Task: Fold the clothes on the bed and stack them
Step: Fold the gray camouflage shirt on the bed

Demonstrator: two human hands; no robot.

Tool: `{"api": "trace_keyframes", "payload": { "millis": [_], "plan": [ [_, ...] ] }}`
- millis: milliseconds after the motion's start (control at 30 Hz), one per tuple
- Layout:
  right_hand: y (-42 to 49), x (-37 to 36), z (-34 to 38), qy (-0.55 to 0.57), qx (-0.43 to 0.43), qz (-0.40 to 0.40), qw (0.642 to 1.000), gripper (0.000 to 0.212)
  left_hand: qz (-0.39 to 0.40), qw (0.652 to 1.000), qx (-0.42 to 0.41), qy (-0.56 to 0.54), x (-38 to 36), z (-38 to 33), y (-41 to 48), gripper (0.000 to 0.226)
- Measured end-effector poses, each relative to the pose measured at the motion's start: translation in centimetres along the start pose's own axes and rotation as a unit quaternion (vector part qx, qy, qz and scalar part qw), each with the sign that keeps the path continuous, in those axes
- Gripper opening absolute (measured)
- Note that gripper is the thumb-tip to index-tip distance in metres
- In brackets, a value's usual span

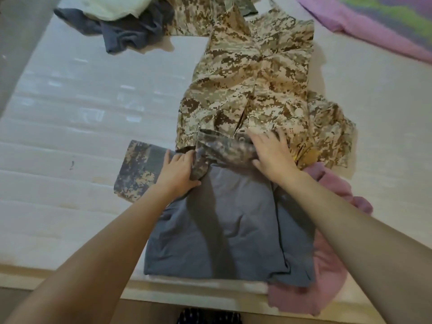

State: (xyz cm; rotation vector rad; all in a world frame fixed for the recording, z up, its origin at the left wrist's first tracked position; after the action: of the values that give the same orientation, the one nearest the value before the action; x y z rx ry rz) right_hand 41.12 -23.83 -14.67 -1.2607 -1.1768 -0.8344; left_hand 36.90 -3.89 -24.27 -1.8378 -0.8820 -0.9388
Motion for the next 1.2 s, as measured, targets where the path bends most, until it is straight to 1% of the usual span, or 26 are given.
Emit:
{"api": "trace_keyframes", "payload": {
  "millis": [67, 100, 167, 200, 233, 300, 333, 367, 400, 500, 533, 633, 667, 733, 800, 833, 867, 900, 933, 967, 1000, 1033, 1067, 1133, 1167, 1200],
  "plan": [
    [-1.8, -0.2, 0.3, 0.055, 0.033, 0.023, 0.998, 0.041, 0.034, 0.999, -0.017, -0.030, -0.2, 0.2, -0.7, 0.050],
    [-3.2, -0.4, 0.4, 0.085, 0.046, 0.049, 0.994, 0.036, 0.059, 0.997, -0.039, -0.018, 0.0, 0.0, -1.4, 0.035],
    [-6.2, -0.4, 0.2, 0.118, 0.052, 0.084, 0.988, 0.033, 0.070, 0.993, -0.089, 0.030, 0.8, -0.4, -2.9, 0.028],
    [-7.6, 0.1, 0.0, 0.130, 0.053, 0.084, 0.987, 0.032, 0.043, 0.994, -0.101, 0.014, 1.5, -0.5, -3.7, 0.029],
    [-9.0, 0.9, -0.1, 0.143, 0.056, 0.080, 0.985, 0.032, 0.001, 0.994, -0.104, -0.033, 2.6, -0.9, -4.6, 0.037],
    [-11.5, 3.1, 0.6, 0.162, 0.084, 0.066, 0.981, 0.030, -0.078, 0.981, -0.122, -0.129, 5.4, -2.9, -6.4, 0.073],
    [-12.8, 4.6, 1.4, 0.168, 0.112, 0.058, 0.978, 0.029, -0.095, 0.972, -0.151, -0.155, 6.8, -4.7, -7.2, 0.090],
    [-14.2, 6.4, 2.4, 0.172, 0.147, 0.049, 0.973, 0.028, -0.098, 0.962, -0.185, -0.173, 8.0, -6.8, -8.1, 0.098],
    [-15.7, 8.3, 3.3, 0.171, 0.183, 0.036, 0.968, 0.026, -0.091, 0.954, -0.218, -0.183, 9.0, -9.0, -9.0, 0.097],
    [-19.5, 14.3, 4.2, 0.172, 0.222, -0.004, 0.960, 0.023, -0.056, 0.940, -0.285, -0.182, 11.2, -14.1, -12.0, 0.067],
    [-20.7, 16.4, 3.9, 0.185, 0.216, -0.018, 0.959, 0.020, -0.052, 0.938, -0.285, -0.193, 12.1, -15.0, -13.0, 0.071],
    [-24.8, 22.0, 3.8, 0.182, 0.227, -0.069, 0.954, 0.013, -0.054, 0.932, -0.293, -0.208, 15.5, -17.4, -16.1, 0.116],
    [-26.2, 23.6, 4.0, 0.178, 0.241, -0.085, 0.950, 0.009, -0.065, 0.929, -0.309, -0.192, 17.0, -18.6, -17.1, 0.123],
    [-28.7, 27.1, 4.2, 0.200, 0.257, -0.116, 0.938, 0.021, -0.045, 0.922, -0.327, -0.202, 19.6, -21.4, -18.9, 0.117],
    [-29.9, 30.7, 2.6, 0.251, 0.225, -0.157, 0.928, 0.031, 0.033, 0.893, -0.309, -0.325, 21.6, -23.9, -20.6, 0.087],
    [-30.2, 32.4, 1.0, 0.277, 0.184, -0.184, 0.925, 0.028, 0.050, 0.876, -0.293, -0.379, 22.8, -24.7, -21.4, 0.068],
    [-30.4, 33.9, -1.2, 0.299, 0.124, -0.223, 0.920, 0.022, 0.024, 0.867, -0.274, -0.416, 24.7, -25.2, -22.1, 0.051],
    [-30.5, 35.0, -3.7, 0.315, 0.042, -0.262, 0.911, 0.017, -0.040, 0.865, -0.245, -0.437, 27.0, -25.2, -22.7, 0.038],
    [-30.7, 35.5, -6.5, 0.336, -0.055, -0.286, 0.896, 0.016, -0.123, 0.859, -0.208, -0.452, 29.3, -24.7, -23.2, 0.031],
    [-31.6, 35.6, -8.8, 0.369, -0.148, -0.298, 0.868, 0.021, -0.213, 0.848, -0.162, -0.458, 31.4, -23.9, -23.8, 0.030],
    [-32.8, 35.4, -10.1, 0.411, -0.219, -0.297, 0.834, 0.030, -0.289, 0.831, -0.113, -0.461, 32.9, -23.3, -24.6, 0.030],
    [-33.7, 34.9, -10.2, 0.465, -0.246, -0.274, 0.805, 0.039, -0.342, 0.814, -0.068, -0.464, 33.9, -23.1, -25.4, 0.030],
    [-34.1, 34.4, -9.0, 0.517, -0.227, -0.220, 0.796, 0.050, -0.367, 0.803, -0.037, -0.468, 34.6, -23.6, -26.2, 0.028],
    [-34.0, 33.5, -3.7, 0.578, -0.113, -0.049, 0.807, 0.077, -0.348, 0.809, -0.040, -0.471, 35.0, -26.6, -27.1, 0.021],
    [-33.9, 33.5, -1.2, 0.609, -0.049, 0.011, 0.791, 0.086, -0.322, 0.822, -0.072, -0.463, 35.3, -28.7, -27.4, 0.017],
    [-33.8, 33.9, -0.1, 0.657, -0.021, 0.027, 0.753, 0.085, -0.293, 0.837, -0.117, -0.448, 35.8, -30.9, -27.9, 0.011]
  ]
}}
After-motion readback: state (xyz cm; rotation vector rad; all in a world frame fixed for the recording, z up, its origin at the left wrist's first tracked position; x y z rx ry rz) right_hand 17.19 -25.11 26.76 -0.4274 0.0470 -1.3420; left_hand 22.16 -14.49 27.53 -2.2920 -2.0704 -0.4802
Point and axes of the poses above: each hand's wrist, its own y-axis towards the middle knuckle, its own x-axis out of the back of the hand, z = x × y, the point moved 8 cm from there along y, towards the middle knuckle, and after that the axes turned 12 degrees about -x, right-handed, at the moved point
